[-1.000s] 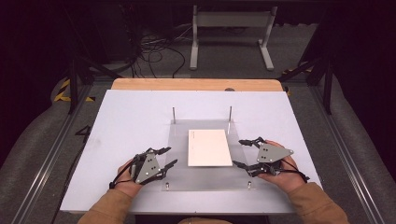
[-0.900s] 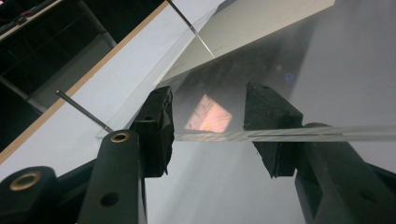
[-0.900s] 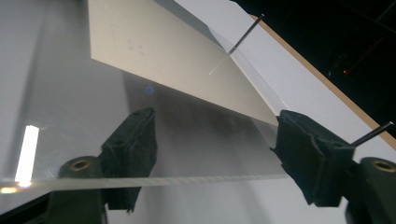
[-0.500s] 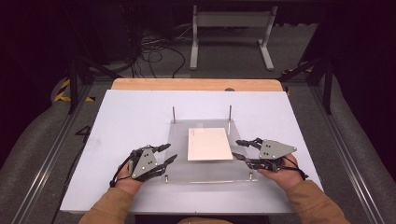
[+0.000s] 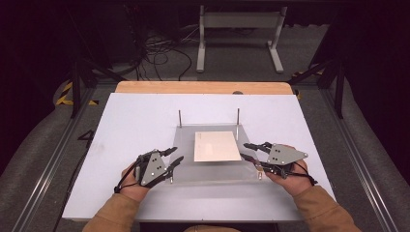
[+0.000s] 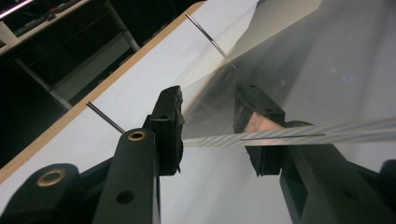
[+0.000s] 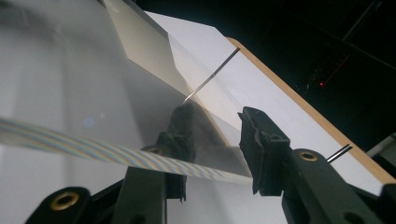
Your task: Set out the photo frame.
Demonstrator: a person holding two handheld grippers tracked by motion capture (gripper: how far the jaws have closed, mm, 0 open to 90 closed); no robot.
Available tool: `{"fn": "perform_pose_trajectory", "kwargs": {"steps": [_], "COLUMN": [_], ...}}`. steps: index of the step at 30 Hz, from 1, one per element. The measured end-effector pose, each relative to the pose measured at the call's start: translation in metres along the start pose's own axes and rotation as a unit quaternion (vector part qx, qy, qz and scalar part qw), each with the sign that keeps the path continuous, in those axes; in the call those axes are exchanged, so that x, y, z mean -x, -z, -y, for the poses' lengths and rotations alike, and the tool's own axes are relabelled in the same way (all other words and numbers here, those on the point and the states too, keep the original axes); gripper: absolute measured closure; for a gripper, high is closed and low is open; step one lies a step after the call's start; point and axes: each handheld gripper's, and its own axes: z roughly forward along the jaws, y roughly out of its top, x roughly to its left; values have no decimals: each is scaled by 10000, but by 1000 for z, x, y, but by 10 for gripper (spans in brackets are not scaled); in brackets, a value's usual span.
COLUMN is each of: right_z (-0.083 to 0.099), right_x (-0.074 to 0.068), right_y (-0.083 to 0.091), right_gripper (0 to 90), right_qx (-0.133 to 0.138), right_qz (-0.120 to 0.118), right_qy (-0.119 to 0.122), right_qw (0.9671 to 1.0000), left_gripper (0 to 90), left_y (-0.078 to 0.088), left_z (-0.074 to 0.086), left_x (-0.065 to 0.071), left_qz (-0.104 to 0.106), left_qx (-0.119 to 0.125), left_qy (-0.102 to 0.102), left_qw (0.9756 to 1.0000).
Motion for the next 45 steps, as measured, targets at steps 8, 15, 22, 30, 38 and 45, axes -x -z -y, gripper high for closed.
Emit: {"fn": "perform_pose_trajectory", "kwargs": {"steps": [8,15,22,30,38,45], "right_z": [-12,-21,-33,-45,-64,-93], "right_x": [2,5,6,11,16,20], "right_y": [-1,-1,5,17,31,49], "right_gripper": [656,656,657,694,694,711], "right_qx": [-61,-64,-76,-45,66,434], "right_qz": [255,452,481,158,89,-82], "right_qy": [151,301,327,-183,-229,-299], "right_qw": [9995,9985,9983,9997,9997,9986], "left_gripper": [633,623,621,619,630,648], "left_y": [1,2,8,22,32,44], "left_z": [-10,-14,-22,-47,-61,-67], "left_x": [-4,-11,-16,-23,-27,-45], "left_qz": [-347,-271,-183,-277,-252,360], "left_qx": [76,146,179,479,759,1265], "left_qy": [-256,79,108,-167,81,1149], "left_qw": [9990,9995,9996,9983,9968,9846]}}
